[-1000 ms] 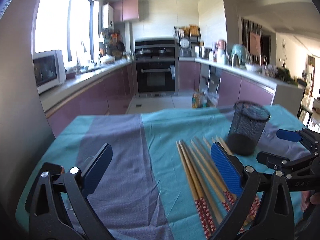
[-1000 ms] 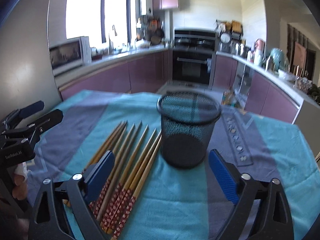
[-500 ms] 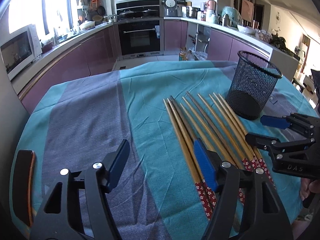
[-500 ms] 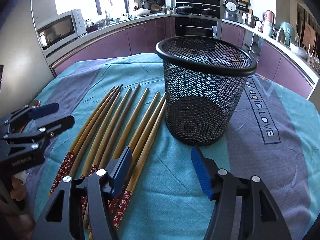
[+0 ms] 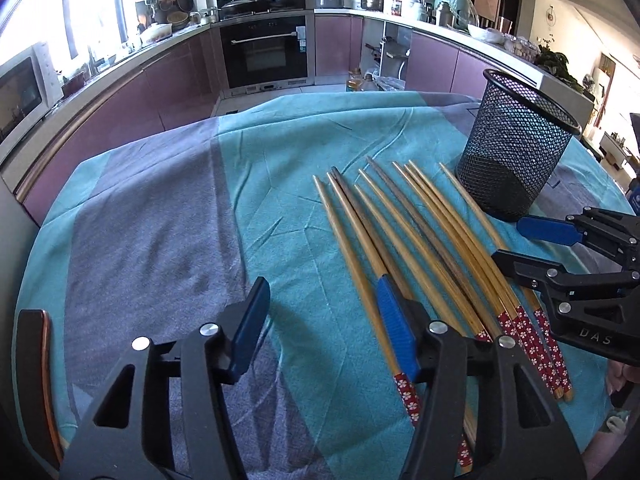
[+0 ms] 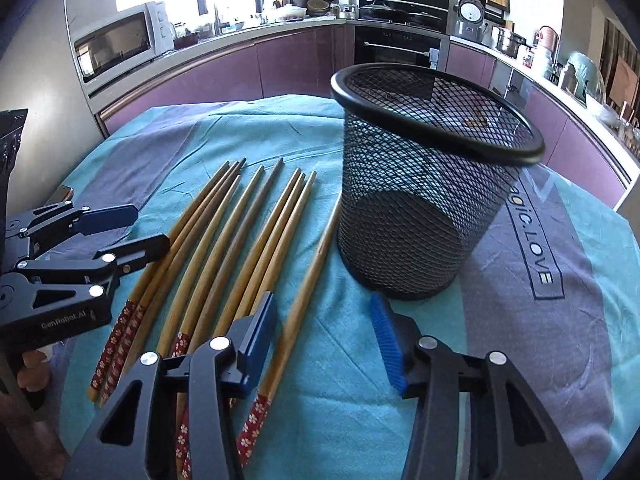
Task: Organize utensils
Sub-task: 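Lower the left tool and close it on one chopstick while the right tool grasps another, then lift the held chopsticks upright with both tools and carry them over the mesh holder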
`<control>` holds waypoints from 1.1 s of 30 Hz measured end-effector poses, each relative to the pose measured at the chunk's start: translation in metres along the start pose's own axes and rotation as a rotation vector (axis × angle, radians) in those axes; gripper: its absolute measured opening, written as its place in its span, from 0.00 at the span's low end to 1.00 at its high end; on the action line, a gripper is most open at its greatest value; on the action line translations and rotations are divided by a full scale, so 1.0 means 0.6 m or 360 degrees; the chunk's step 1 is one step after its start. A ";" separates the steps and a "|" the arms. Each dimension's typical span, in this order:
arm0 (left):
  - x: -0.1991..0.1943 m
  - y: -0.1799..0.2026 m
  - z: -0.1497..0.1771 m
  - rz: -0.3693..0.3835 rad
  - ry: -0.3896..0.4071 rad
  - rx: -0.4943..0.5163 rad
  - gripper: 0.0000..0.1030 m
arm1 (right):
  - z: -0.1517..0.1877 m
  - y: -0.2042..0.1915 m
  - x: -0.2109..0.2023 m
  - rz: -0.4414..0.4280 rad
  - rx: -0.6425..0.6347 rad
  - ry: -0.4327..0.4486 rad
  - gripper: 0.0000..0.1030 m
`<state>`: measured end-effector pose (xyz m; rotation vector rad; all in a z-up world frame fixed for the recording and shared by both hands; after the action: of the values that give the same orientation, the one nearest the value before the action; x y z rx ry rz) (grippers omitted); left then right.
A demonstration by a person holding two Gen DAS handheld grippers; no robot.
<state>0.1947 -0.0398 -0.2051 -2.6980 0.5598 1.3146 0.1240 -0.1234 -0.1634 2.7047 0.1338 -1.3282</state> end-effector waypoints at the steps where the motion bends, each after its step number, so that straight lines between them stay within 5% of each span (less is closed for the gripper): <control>1: 0.006 -0.001 -0.002 -0.0014 -0.0012 0.0000 0.46 | 0.000 -0.002 0.000 -0.0002 -0.0001 0.0000 0.41; 6: 0.018 0.006 -0.017 0.0023 -0.0026 -0.0019 0.37 | -0.005 -0.004 0.003 -0.0028 0.0026 0.0002 0.36; 8: 0.022 0.007 -0.023 0.0044 -0.0033 -0.0033 0.25 | -0.007 -0.004 0.002 -0.0047 0.0053 0.0004 0.35; 10: 0.026 0.008 -0.028 0.0080 -0.0040 -0.0064 0.13 | -0.007 -0.001 0.002 -0.0079 0.0090 0.0004 0.24; 13: 0.027 0.012 -0.028 0.0107 -0.0039 -0.0090 0.08 | -0.005 0.007 0.002 -0.0185 0.0197 -0.0022 0.07; 23: -0.017 0.010 -0.030 0.0194 0.0034 -0.0148 0.08 | -0.009 0.009 -0.039 -0.0316 0.0211 0.0061 0.06; 33: -0.146 0.042 -0.095 0.0427 0.0277 -0.0095 0.07 | -0.054 0.034 -0.151 -0.0445 0.0237 0.0354 0.06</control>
<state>0.1787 -0.0516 -0.0996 -2.8843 0.9443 1.1712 0.0971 -0.1411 -0.0705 3.0454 0.4678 -1.1338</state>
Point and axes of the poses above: each gripper's, at about its wrist camera, not at the fingertips, and x roughly the way its jaws point, y to its right, z to its underside, the point moved 9 cm from there along x, roughly the way its jaws point, and after that the axes turned 7 degrees about z, right-handed, at the moved point
